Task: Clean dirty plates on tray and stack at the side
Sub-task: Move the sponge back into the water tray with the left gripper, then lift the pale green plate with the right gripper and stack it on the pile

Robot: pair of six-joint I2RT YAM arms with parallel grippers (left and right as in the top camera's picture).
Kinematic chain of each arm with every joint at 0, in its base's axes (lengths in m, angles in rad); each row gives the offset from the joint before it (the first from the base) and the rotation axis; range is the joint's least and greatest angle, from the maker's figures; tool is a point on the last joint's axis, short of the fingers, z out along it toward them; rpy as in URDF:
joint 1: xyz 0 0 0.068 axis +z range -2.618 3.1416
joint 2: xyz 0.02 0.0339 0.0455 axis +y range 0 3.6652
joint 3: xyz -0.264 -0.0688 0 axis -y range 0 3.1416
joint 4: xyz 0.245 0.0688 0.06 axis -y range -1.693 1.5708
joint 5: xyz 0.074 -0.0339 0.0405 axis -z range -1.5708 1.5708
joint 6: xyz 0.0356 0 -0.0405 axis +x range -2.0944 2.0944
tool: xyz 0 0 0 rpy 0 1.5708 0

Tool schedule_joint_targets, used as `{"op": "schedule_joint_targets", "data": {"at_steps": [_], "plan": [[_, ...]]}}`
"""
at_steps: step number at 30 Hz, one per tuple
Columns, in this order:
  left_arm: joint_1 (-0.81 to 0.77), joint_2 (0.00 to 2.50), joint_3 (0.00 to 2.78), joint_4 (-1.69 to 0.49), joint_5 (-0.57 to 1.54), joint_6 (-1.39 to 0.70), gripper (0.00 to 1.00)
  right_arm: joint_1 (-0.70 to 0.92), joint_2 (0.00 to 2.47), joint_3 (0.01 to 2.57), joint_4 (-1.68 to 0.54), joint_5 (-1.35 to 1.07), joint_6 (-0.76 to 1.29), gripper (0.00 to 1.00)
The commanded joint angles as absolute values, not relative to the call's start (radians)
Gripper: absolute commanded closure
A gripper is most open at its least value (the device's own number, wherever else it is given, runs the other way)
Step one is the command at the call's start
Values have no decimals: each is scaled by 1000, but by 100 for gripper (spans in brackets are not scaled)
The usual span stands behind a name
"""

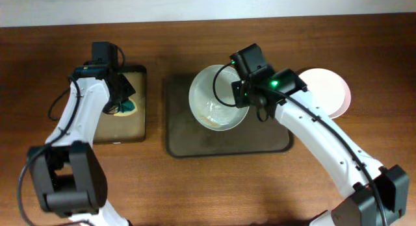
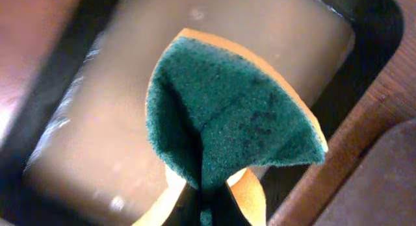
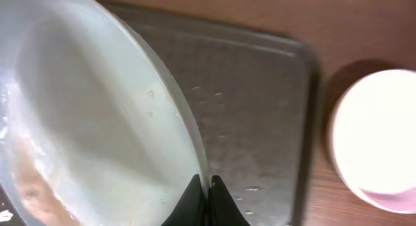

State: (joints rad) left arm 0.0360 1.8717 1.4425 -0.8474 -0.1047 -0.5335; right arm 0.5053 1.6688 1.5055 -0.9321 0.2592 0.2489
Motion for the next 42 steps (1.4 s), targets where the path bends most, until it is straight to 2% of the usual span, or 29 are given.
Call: {"op": "schedule_joint_targets", "data": {"at_steps": [1,2,8,15,18,19,20,25,28,32,35,36,37,38,39,40,41,42], "plan": [[49,1968,1433,-803,46,-408,83,559,1657,1531,-939,477,207,96],[50,1985,1433,-797,45,-408,69,574,1657,1531,-940,508,186,96],[69,1995,1447,-782,38,-409,42,649,1657,1531,-945,778,102,96],[142,1986,1454,-813,38,-410,40,771,1657,1532,-918,1105,-83,96],[177,1985,1454,-834,39,-410,36,829,1657,1532,-873,1248,-179,96],[188,1985,1454,-847,39,-410,27,850,1657,1532,-844,1298,-227,96],[197,1985,1454,-854,42,-410,0,873,1657,1532,-800,1349,-294,96],[204,1985,1454,-854,42,-410,0,938,1657,1532,-614,1459,-546,96],[204,1985,1454,-854,42,-410,1,945,1657,1532,-567,1478,-567,96],[204,1986,1454,-853,41,-410,1,926,1657,1528,-572,1385,-416,96],[204,1986,1454,-853,41,-410,1,886,1661,1524,-699,1081,-393,96],[204,1986,1454,-853,41,-410,1,868,1662,1524,-743,1088,-395,96],[204,1986,1454,-853,41,-410,1,855,1662,1524,-749,1151,-337,96],[204,1986,1454,-853,41,-410,0,841,1662,1524,-729,1200,-178,96],[204,1986,1454,-853,41,-410,1,835,1662,1524,-723,1125,-96,96],[204,1986,1454,-853,41,-410,1,834,1662,1524,-752,908,-205,96],[204,1986,1454,-853,41,-410,1,832,1664,1524,-817,750,-405,96],[204,1986,1454,-853,41,-410,1,830,1664,1524,-856,804,-421,96]]}}
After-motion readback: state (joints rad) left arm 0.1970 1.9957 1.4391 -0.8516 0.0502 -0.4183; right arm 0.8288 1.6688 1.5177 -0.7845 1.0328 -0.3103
